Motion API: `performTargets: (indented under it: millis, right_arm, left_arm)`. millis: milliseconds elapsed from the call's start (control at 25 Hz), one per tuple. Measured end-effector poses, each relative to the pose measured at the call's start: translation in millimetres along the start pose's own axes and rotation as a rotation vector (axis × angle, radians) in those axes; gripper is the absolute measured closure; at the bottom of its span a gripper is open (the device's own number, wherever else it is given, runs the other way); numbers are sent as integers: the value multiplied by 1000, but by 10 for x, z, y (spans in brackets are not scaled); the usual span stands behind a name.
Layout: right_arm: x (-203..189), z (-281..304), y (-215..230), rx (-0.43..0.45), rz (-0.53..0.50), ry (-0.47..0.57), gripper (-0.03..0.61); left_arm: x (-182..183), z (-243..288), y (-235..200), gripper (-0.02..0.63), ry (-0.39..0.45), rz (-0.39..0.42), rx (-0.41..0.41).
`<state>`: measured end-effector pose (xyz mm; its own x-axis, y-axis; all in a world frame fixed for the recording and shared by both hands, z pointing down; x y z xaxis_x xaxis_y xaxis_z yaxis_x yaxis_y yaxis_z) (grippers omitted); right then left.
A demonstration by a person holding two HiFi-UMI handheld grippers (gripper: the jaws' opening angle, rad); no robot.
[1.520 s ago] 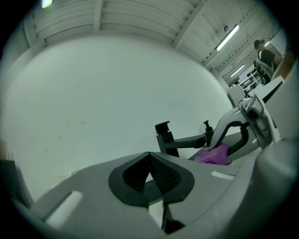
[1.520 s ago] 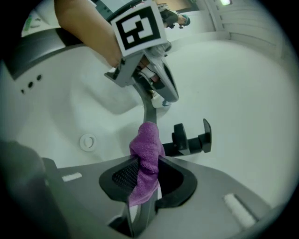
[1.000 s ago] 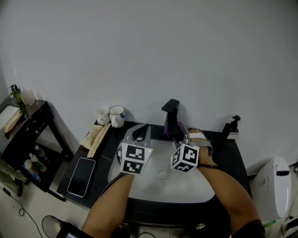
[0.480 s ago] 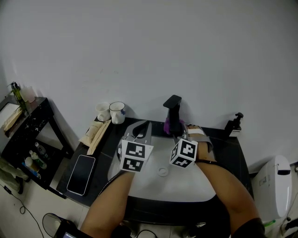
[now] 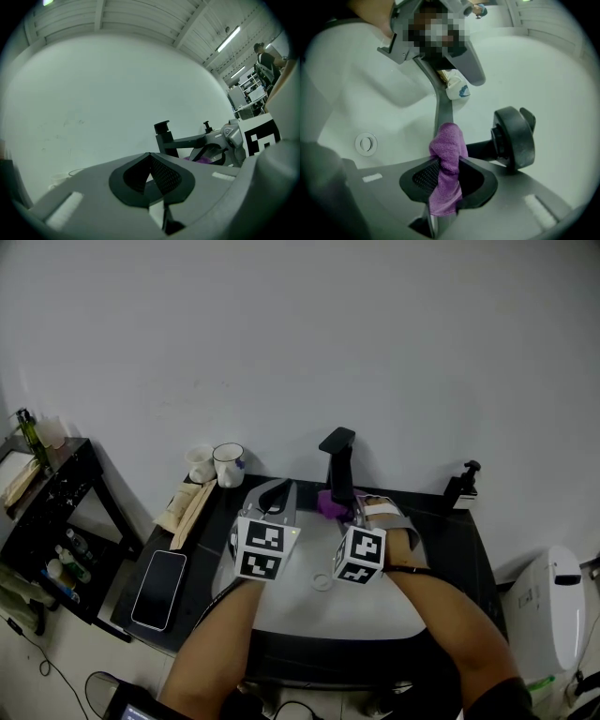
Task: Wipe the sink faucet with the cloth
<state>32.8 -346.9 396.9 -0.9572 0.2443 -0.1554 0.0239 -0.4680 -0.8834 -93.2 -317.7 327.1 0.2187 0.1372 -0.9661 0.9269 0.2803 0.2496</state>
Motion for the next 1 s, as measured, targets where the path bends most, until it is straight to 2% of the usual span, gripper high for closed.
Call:
performTargets:
  millis: [320, 520, 680, 840, 1000]
  right_arm:
    - [26, -296, -200, 0, -106, 17, 485]
    - [-77, -478, -223, -13, -110, 6, 485]
    - [-233, -600, 0, -47, 5, 20, 485]
    - [-457, -674, 278, -82, 201, 57, 483]
    - [-595, -733, 613, -164, 388, 114, 482]
  left_arm:
    - [-35, 16, -10, 597, -14, 8, 2]
    - [-47, -1, -6, 597, -19, 11, 5]
    - [-55, -1, -18, 597, -21, 10, 8]
    - [-61, 0, -15, 597, -22, 11, 8]
    - [-44, 6, 4, 597, -17, 16, 3]
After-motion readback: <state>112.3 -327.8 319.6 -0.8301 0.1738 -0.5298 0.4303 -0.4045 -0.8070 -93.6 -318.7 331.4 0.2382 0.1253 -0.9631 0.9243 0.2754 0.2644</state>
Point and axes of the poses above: the fingertips, and each gripper's own axes: z forward along the fingers, y to its right, x out of its top, the point moved 6 cm from there along -z, backward along the fingers, and after that the axes turned 3 degrees about x, right-handed, at the moved point
